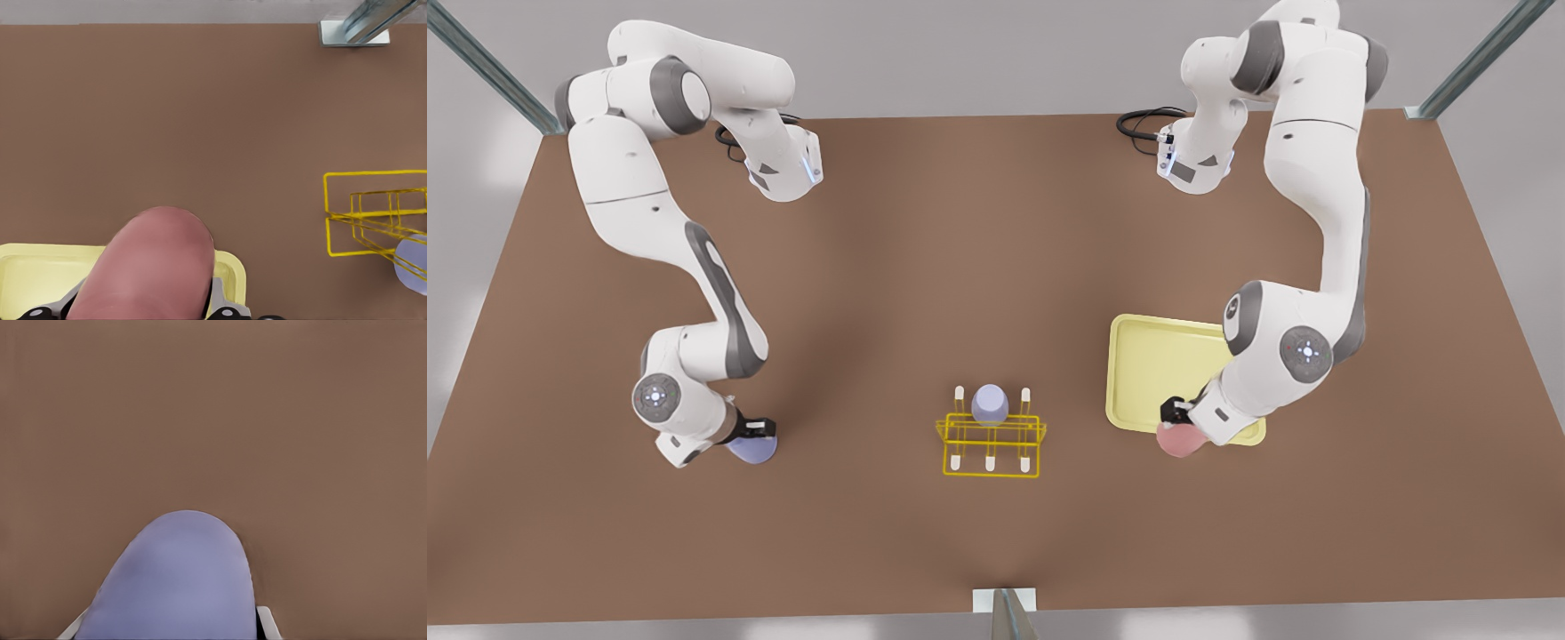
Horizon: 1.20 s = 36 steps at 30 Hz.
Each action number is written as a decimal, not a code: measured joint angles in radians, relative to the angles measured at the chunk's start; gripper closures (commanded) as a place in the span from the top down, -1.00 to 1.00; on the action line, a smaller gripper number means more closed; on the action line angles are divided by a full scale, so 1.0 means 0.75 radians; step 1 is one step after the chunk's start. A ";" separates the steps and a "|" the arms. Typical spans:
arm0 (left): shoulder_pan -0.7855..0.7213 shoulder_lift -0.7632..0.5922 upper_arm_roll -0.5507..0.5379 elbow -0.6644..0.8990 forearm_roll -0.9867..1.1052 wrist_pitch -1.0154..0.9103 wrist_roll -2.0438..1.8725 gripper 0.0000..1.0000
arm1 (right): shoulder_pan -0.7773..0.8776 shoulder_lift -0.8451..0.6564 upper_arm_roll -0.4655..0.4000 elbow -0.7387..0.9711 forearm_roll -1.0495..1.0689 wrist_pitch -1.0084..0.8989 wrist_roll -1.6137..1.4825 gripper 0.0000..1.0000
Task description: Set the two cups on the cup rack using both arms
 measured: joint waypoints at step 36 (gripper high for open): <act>-0.173 0.501 -0.323 0.523 -0.016 0.293 -0.460 1.00 | 0.034 0.159 0.577 0.503 0.142 0.018 -0.014 0.68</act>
